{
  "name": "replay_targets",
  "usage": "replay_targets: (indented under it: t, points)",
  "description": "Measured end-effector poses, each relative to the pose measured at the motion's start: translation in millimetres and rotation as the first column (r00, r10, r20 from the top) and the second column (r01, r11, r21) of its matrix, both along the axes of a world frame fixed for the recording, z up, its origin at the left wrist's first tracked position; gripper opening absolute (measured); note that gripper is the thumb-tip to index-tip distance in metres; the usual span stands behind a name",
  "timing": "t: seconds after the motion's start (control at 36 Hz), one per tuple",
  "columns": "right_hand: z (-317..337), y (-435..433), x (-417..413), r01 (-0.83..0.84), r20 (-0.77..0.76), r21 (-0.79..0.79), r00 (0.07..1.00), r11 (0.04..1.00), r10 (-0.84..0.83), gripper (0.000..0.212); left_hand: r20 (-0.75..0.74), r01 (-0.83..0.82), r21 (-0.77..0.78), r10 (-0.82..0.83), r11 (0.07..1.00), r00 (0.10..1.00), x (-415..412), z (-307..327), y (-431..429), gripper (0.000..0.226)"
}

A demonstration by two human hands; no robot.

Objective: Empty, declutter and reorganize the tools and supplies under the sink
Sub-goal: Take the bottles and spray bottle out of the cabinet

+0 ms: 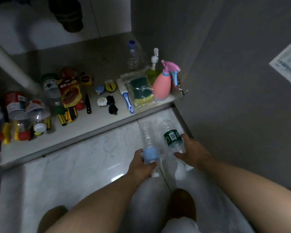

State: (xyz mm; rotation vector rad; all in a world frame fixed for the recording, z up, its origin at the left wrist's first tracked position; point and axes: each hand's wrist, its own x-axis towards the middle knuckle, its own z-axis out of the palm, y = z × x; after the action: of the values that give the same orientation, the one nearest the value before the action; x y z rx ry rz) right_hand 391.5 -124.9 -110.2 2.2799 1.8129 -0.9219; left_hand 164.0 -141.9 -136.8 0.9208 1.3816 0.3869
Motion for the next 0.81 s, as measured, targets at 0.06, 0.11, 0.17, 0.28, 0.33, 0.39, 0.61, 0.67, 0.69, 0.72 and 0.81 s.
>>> replay_targets:
  t: [0.06, 0.11, 0.17, 0.28, 0.33, 0.39, 0.61, 0.67, 0.69, 0.72, 0.81]
  points:
    - [-16, 6, -4, 0.015, 0.044, 0.023, 0.999, 1.0, -0.016, 0.076, -0.012, 0.028, -0.007, -0.029, 1.0, 1.0, 7, -17, 11, 0.053]
    - [-28, 12, -8, 0.018, 0.102, 0.029, 0.995, 0.999, -0.021, 0.075, 0.01, 0.044, -0.006, -0.044, 0.999, 0.999, 16, -30, 22, 0.069]
    - [-37, 16, -12, 0.015, 0.148, 0.035, 0.989, 0.999, -0.02, 0.073, -0.001, 0.004, -0.089, -0.004, 0.996, 1.0, 22, -34, 30, 0.093]
    - [-45, 23, -17, 0.026, 0.157, 0.071, 0.987, 0.997, -0.037, 0.069, -0.037, 0.022, -0.065, -0.024, 0.998, 0.999, 32, -44, 47, 0.099]
    - [-46, 24, -20, 0.038, 0.149, 0.077, 0.988, 0.996, -0.05, 0.072, -0.081, 0.032, -0.026, -0.034, 0.999, 0.996, 36, -46, 55, 0.105]
    - [-47, 21, -26, 0.043, 0.142, 0.113, 0.988, 0.993, -0.059, 0.075, -0.086, 0.016, -0.021, -0.018, 1.0, 0.996, 39, -51, 59, 0.107]
    - [-60, -10, -31, -0.037, 0.25, 0.153, 0.968, 0.988, -0.002, 0.073, -0.093, 0.07, 0.034, -0.067, 0.997, 0.993, 44, -62, 65, 0.101]
    - [-62, -9, -26, -0.04, 0.234, 0.076, 0.972, 0.996, 0.021, 0.08, -0.147, 0.096, 0.084, -0.083, 0.992, 0.986, 45, -60, 70, 0.093]
    - [-63, -7, -24, -0.047, 0.229, 0.05, 0.973, 0.998, 0.034, 0.083, -0.152, 0.098, 0.099, -0.082, 0.99, 0.985, 46, -60, 73, 0.091]
    - [-63, -4, -22, -0.049, 0.222, 0.032, 0.974, 0.998, 0.041, 0.085, -0.148, 0.101, 0.106, -0.085, 0.989, 0.985, 47, -59, 76, 0.09]
    - [-64, 3, -20, -0.008, 0.189, 0.01, 0.982, 1.0, 0.006, 0.09, -0.065, 0.104, 0.071, -0.099, 0.992, 0.993, 52, -56, 85, 0.088]
